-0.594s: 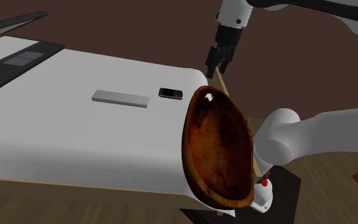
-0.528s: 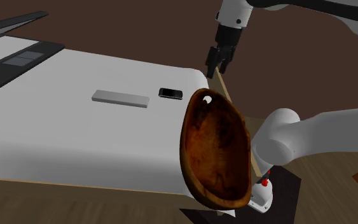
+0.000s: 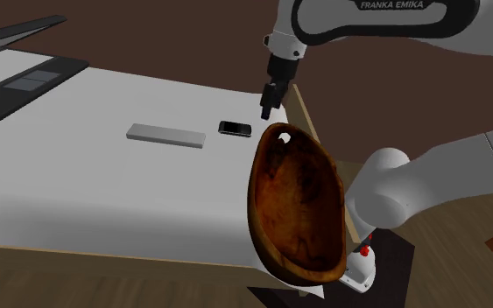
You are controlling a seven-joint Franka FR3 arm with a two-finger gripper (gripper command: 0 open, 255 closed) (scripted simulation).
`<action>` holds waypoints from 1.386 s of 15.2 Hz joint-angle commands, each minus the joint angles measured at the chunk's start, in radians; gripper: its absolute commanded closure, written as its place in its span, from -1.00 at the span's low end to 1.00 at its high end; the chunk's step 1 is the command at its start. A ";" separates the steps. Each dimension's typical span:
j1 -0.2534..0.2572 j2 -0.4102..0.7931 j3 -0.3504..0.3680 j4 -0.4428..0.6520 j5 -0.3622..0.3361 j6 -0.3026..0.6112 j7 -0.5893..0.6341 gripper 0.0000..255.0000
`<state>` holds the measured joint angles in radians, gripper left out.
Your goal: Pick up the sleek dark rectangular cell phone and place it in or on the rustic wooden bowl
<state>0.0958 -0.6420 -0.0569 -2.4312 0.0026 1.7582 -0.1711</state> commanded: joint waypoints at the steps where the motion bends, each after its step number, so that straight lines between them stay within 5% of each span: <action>1: 0.022 0.061 -0.005 -0.001 -0.008 0.077 -0.058 -1.00; 5: 0.062 0.185 -0.013 0.006 -0.020 0.217 -0.168 -1.00; 12: 0.062 0.215 -0.015 -0.066 -0.020 0.318 -0.169 -1.00; 21: 0.062 0.218 -0.015 -0.071 -0.020 0.327 -0.169 -1.00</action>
<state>0.1575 -0.4239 -0.0720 -2.5022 -0.0169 2.0850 -0.3400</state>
